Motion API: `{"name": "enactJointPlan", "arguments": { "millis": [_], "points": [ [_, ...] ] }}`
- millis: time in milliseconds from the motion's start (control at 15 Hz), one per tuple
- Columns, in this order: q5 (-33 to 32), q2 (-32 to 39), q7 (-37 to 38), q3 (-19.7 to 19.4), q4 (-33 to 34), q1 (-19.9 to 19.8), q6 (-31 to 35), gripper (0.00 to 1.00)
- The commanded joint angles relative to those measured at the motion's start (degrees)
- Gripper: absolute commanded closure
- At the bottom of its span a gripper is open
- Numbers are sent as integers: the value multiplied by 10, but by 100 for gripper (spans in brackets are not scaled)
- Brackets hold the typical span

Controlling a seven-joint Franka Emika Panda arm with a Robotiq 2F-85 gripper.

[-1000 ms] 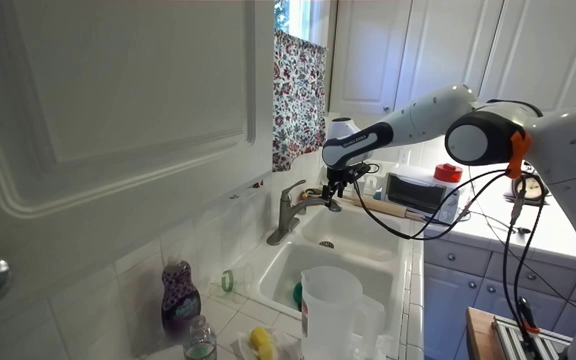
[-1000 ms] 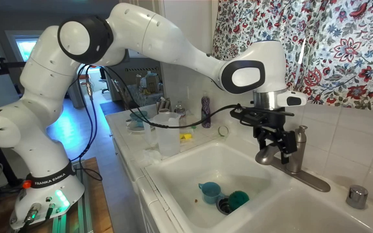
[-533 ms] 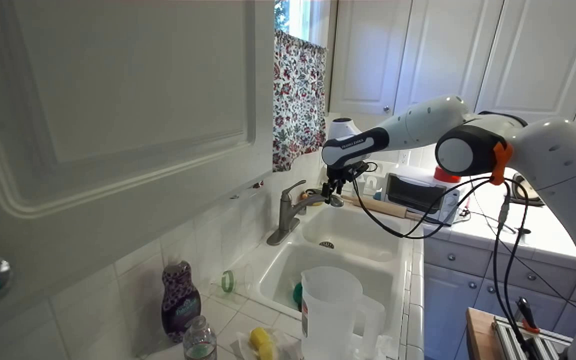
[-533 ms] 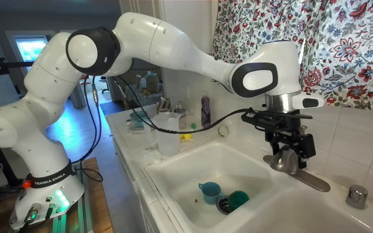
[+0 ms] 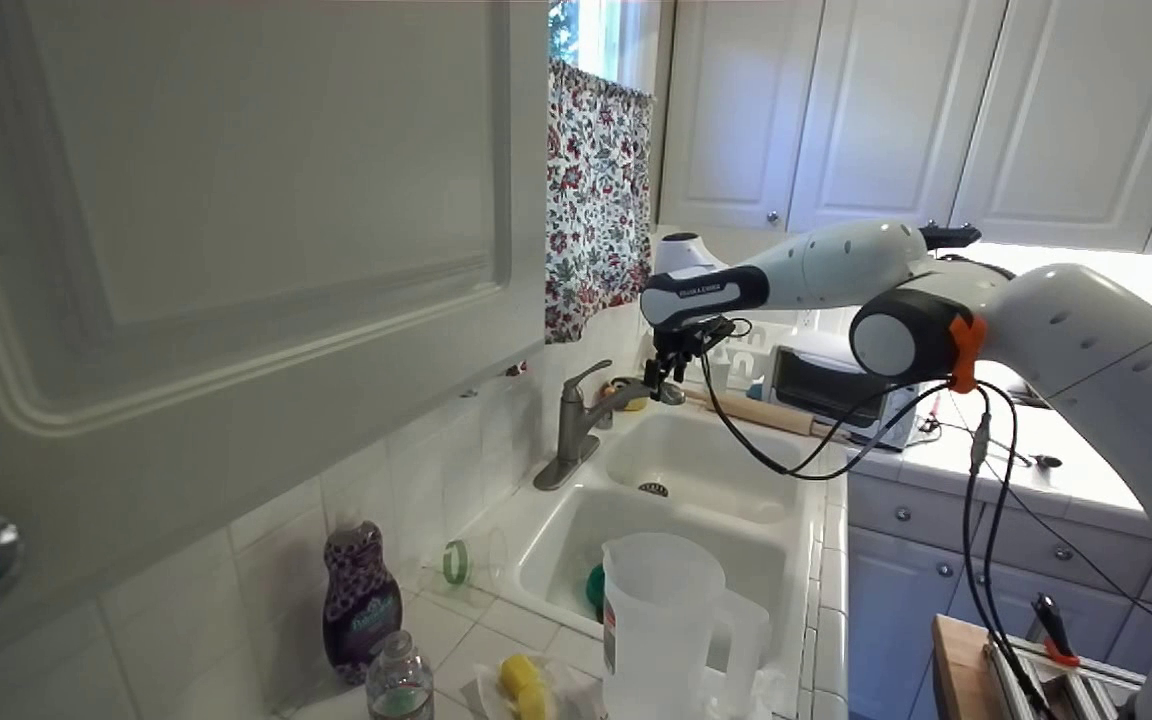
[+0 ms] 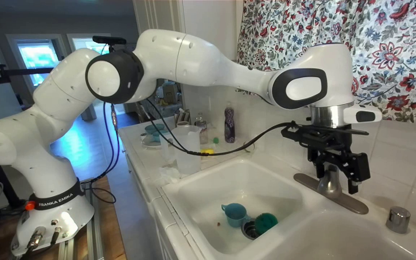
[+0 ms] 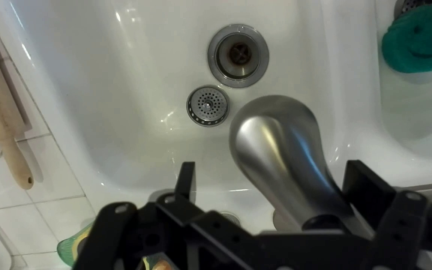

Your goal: Push the faucet nozzle to the right

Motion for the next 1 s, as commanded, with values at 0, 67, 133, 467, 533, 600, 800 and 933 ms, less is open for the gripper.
{"name": "enactJointPlan", "arguments": {
  "millis": [0,67,133,467,533,600,800,933],
  "points": [
    [8,57,-2,3,105,-18,-39,0],
    [2,55,4,11,104,-21,-40,0],
    [1,60,10,10,113,-21,-44,0],
    [-37,-5,-59,-14,23,8,-42,0],
    [-45,-24,-88,-12,-3,11,-39,0],
    [-50,-43,-112,-11,-28,14,-41,0],
    [-54,-102,-142,-10,-107,29,-60,0],
    [-50,-137,-125,-13,-154,40,-55,0]
  ]
}}
